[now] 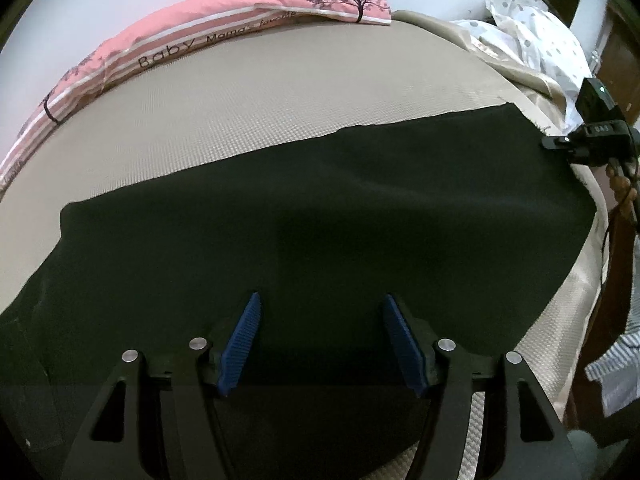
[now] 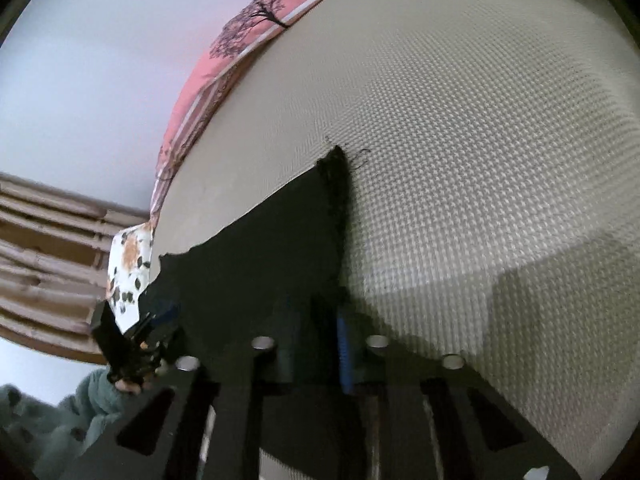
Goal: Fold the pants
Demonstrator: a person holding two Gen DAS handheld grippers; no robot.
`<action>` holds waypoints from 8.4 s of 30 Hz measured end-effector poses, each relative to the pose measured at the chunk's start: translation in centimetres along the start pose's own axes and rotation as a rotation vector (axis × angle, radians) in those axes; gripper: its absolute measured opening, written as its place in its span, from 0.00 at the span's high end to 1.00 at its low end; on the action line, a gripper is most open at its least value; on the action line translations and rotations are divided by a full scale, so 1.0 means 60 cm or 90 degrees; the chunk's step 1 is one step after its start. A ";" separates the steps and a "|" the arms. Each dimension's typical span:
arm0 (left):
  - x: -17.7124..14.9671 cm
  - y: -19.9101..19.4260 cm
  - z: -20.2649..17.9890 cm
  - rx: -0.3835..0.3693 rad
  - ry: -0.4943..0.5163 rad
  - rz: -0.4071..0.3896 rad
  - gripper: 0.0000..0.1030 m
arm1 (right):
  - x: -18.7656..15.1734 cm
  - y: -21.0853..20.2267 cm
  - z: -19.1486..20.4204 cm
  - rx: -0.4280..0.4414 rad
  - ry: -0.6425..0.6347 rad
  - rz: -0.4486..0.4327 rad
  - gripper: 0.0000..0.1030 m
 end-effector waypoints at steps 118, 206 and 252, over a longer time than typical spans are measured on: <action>-0.070 -0.076 0.213 -0.366 -0.333 -0.014 0.96 | -0.156 0.260 0.391 -0.044 -0.040 0.022 0.50; -0.002 -0.014 0.251 -0.043 -0.178 -0.042 0.39 | -0.087 0.337 0.398 -0.327 -0.280 -0.068 0.51; -0.313 -0.325 0.436 0.125 -0.425 -0.107 0.37 | -0.336 0.432 0.524 -0.291 -0.404 0.088 0.50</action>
Point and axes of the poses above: each gripper's, at about its wrist camera, not at the fingertips, and y roughly the way its jaws point, z to its left, x to its top, the point moved 6 cm from there along y, roughly the way its jaws point, and after that the axes turned 5 degrees about y, right-handed, at the moved point
